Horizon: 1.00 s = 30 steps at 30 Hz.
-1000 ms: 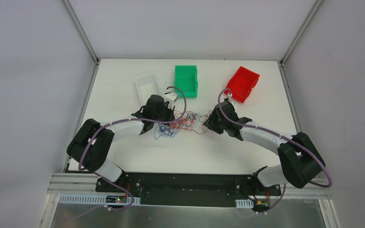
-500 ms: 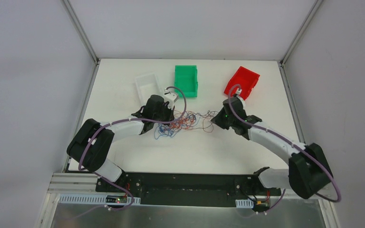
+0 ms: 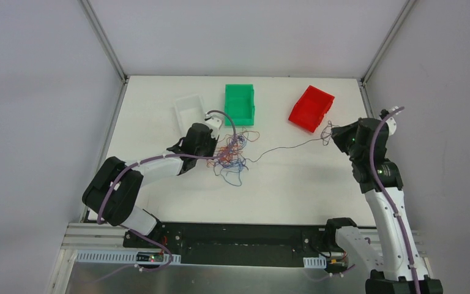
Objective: Untangle the cables
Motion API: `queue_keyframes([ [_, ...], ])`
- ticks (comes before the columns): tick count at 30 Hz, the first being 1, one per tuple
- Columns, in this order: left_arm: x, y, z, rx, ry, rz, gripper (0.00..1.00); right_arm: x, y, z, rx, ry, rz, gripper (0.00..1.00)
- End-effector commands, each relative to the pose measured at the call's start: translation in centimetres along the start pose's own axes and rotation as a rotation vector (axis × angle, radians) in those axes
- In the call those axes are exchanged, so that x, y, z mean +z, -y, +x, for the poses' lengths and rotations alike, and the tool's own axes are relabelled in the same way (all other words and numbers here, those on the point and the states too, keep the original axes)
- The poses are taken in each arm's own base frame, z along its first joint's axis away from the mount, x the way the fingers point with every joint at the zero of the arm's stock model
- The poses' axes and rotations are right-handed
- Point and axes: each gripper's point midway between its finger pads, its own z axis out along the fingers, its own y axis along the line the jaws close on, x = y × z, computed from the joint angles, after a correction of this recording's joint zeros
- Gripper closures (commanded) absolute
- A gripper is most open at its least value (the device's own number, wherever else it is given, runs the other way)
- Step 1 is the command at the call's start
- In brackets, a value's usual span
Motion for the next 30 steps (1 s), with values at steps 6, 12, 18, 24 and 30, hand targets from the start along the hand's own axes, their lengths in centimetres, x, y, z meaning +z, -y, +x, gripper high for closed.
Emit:
queue_keyframes([
  [6,-1.3,-2.7,-0.5,-0.013,0.037,-0.132,1.0,-4.1,1.4,-6.5,0.013,0.204,0.107,1.0],
  [12,-1.9,-2.4,-1.4,-0.017,0.087,-0.114,1.0,-4.4,-2.1,-5.3,-0.023,0.087,-0.051,1.0],
  [18,-2.1,-1.7,-2.0,-0.006,0.116,-0.067,1.0,-2.4,-0.8,0.3,-0.022,-0.12,-0.082,1.0],
  [24,-2.0,-0.5,-2.3,-0.001,0.127,0.0,1.0,-1.1,1.9,7.2,-0.052,-0.359,-0.076,0.72],
  [30,-1.9,0.8,-2.6,0.006,0.128,0.075,1.0,-0.4,3.1,12.8,-0.123,-0.465,-0.075,0.13],
])
